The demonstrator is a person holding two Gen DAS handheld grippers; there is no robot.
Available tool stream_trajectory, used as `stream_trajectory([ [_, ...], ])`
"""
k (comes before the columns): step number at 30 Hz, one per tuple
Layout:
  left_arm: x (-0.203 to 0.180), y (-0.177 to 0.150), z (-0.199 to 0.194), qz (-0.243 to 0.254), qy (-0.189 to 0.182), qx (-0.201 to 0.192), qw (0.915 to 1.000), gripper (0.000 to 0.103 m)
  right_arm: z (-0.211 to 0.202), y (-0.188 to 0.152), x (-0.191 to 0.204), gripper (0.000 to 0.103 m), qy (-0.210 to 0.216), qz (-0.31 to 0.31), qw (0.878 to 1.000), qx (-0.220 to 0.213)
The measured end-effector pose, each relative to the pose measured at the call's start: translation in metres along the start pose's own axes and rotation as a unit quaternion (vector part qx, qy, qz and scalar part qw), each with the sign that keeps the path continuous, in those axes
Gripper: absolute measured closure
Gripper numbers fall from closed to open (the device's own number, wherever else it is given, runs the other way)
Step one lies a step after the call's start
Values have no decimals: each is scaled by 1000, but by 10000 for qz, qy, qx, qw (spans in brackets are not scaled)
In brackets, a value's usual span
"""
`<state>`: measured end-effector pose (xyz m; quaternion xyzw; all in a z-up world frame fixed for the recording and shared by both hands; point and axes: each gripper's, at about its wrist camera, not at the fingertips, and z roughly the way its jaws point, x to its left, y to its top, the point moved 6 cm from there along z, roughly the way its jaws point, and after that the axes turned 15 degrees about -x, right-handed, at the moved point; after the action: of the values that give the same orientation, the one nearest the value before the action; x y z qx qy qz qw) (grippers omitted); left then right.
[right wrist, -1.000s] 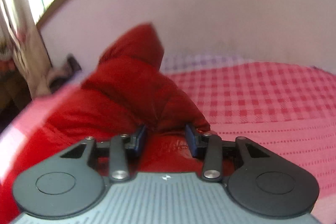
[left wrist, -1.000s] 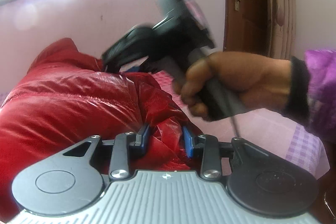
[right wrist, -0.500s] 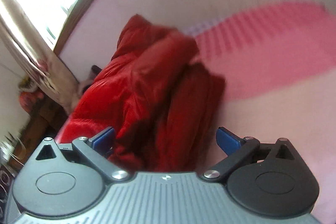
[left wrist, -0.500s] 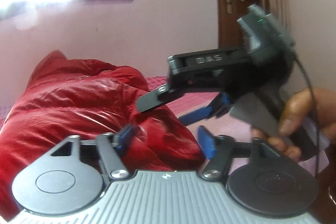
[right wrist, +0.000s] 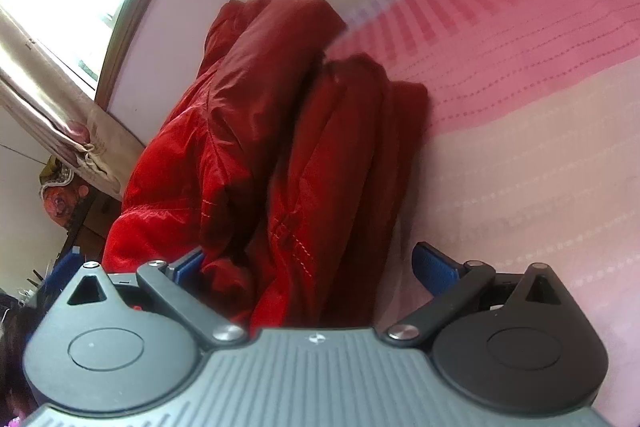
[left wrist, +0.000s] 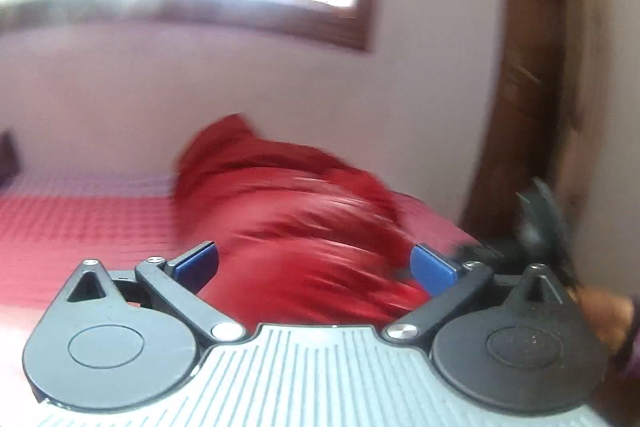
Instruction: Fold large clothes
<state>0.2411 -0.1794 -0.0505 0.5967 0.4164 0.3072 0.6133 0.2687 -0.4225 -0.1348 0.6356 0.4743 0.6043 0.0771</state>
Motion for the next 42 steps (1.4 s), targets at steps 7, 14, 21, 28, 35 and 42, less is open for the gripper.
stream_trajectory([
  [7,82,-1,54,-1267,-46,938,9875,0,10,-3,5,0,284,98,9995,42],
  [14,96,-27,101,-1717,-757,1686,9677,0,17,-7,1,0,562,264,9980,84],
  [21,86,-34,126,-1625,-745,2033,9627,0,29,-5,2,0,705,246,9972,71],
  [28,59,-32,118,-708,-261,2007,9767,0,34,-9,10,0,616,-60,9981,-26],
  [35,44,-34,120,-168,36,1904,9816,0,30,-14,21,2,375,-689,9964,-309],
  [42,37,-33,124,307,153,1775,9835,2,27,-15,26,4,259,-894,9950,-372],
])
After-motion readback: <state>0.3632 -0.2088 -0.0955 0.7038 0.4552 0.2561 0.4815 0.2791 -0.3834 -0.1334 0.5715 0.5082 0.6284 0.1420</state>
